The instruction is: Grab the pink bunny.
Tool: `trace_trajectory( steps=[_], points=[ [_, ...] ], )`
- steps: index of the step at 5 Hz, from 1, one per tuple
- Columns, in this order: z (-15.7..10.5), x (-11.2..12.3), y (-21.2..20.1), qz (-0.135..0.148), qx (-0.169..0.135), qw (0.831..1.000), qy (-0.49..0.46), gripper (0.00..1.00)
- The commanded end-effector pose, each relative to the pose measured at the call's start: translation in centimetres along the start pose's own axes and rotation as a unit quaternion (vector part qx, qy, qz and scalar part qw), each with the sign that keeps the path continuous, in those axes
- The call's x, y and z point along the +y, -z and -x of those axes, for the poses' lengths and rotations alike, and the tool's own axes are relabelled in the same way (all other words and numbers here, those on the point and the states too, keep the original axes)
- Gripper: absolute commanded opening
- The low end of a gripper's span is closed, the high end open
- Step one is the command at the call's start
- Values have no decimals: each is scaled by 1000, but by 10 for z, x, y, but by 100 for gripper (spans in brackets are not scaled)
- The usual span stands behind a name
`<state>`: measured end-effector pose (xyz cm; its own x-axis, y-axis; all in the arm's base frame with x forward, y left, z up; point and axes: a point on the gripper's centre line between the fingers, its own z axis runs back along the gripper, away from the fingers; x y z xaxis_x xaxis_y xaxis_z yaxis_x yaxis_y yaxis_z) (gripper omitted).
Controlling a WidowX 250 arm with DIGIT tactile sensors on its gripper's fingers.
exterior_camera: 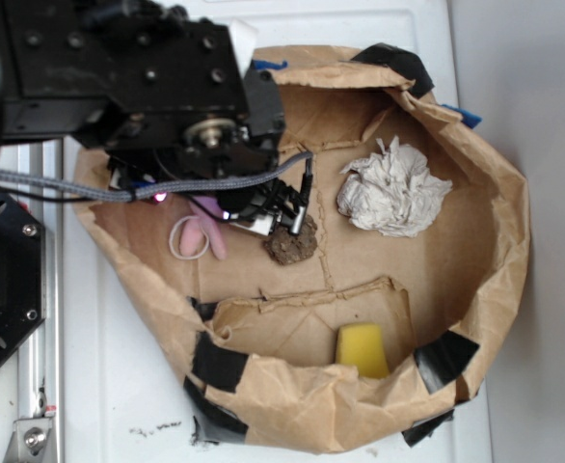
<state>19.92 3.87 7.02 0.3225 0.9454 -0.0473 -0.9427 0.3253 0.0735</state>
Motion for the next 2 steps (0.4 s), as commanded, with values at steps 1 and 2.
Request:
trace_trajectory(
  steps=[1, 2],
  points=[
    [-13, 4, -8, 24, -34, 998, -50, 100],
    [-21, -2, -12, 28, -33, 997, -67, 100]
  ],
)
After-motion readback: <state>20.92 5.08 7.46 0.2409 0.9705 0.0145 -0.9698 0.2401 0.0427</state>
